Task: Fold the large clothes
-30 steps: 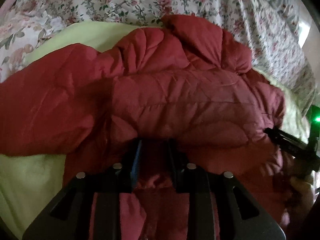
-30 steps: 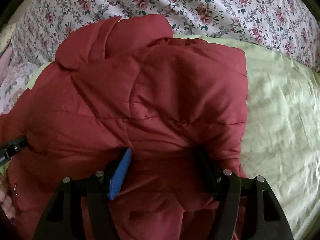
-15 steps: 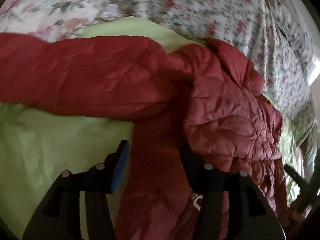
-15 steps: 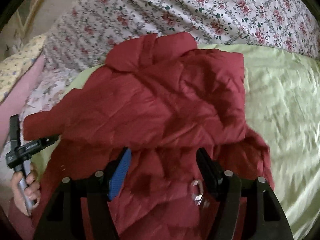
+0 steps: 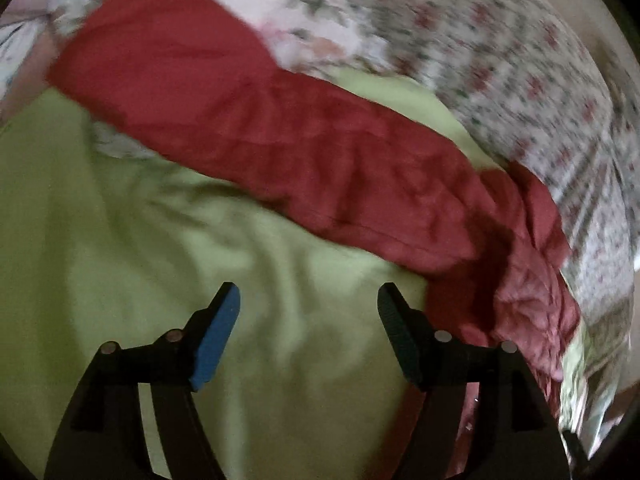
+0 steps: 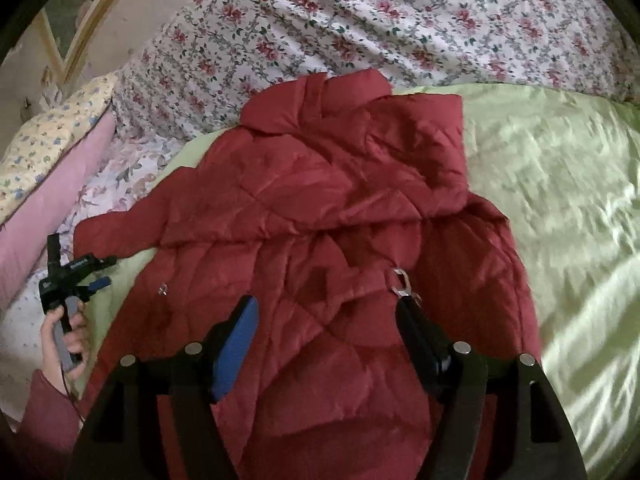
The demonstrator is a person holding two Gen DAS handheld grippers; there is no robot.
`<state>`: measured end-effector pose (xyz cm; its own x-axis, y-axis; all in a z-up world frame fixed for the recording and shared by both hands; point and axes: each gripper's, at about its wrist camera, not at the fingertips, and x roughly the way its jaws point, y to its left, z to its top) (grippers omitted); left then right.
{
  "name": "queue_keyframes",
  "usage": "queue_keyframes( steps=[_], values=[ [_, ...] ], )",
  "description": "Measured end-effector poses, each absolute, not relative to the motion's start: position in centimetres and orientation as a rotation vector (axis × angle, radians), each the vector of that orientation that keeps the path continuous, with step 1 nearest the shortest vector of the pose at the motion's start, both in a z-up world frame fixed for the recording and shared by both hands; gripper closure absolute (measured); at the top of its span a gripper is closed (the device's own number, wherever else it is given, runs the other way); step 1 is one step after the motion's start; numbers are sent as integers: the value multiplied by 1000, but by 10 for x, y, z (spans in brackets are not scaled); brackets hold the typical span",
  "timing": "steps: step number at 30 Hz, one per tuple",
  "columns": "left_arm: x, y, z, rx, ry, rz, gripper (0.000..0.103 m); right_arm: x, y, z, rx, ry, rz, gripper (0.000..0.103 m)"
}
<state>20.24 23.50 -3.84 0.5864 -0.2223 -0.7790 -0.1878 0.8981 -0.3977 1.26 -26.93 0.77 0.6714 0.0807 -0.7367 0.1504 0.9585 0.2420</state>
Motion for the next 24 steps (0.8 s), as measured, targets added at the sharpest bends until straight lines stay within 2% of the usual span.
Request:
queue_keyframes(
  steps=[17, 18, 20, 22, 24],
  values=[
    [251, 354, -47, -661, 784, 188, 32, 1, -265, 1, 315, 860, -53, 30],
    [253, 356, -47, -667, 780, 179, 36, 2, -264, 0, 318, 861, -53, 30],
    [259, 358, -46, -677, 782, 141, 77, 3, -263, -1, 320, 867, -50, 30],
    [256, 355, -39, -675, 769, 108, 88, 3, -262, -1, 318, 870, -45, 30],
    [253, 345, -27, -636, 744, 90, 91, 4, -260, 0, 310, 868, -45, 30]
  ],
)
